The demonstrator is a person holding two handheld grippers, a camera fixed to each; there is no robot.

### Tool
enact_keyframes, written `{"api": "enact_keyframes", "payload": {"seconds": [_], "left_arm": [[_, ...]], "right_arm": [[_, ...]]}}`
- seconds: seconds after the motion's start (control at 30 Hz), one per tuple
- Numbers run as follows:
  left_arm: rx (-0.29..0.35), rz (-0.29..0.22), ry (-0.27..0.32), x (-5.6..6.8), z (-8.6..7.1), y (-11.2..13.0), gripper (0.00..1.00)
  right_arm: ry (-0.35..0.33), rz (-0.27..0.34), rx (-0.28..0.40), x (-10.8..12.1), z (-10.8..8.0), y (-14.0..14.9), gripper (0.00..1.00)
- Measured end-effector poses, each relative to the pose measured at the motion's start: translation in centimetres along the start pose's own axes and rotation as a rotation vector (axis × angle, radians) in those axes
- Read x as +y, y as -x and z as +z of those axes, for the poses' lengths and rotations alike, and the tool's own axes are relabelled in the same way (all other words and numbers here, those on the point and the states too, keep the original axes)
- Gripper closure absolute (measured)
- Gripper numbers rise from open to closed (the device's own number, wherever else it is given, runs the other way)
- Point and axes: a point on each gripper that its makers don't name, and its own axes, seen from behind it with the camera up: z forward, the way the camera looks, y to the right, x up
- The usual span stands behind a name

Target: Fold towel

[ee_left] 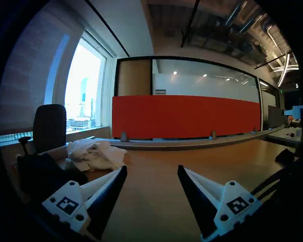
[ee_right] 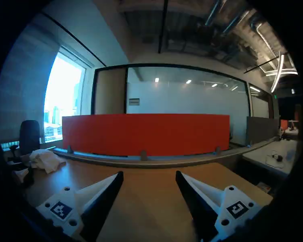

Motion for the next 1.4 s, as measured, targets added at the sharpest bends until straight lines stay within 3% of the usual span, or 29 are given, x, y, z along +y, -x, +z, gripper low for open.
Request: {"api": "enact_keyframes", "payload": {"seconds": [0.4,0.97,1.4], "left_arm": [[0.001,0.001,-0.002,-0.4,0.0,1.2,0.07],[0.004,0.009,0.008,-0.3,0.0,1.2,0.07],[0.004,0.009,0.008,-0.2,-0.1,1.3,0.07]], "right_arm": [[0.015,-0.002,0.009,0.8,-0.2,0.6,0.00],[0.012,-0.030,0.016,0.9,0.0,1.0,0.00],[0.045,-0.010,0.015,3.5,0.0,4.7,0.00]]}}
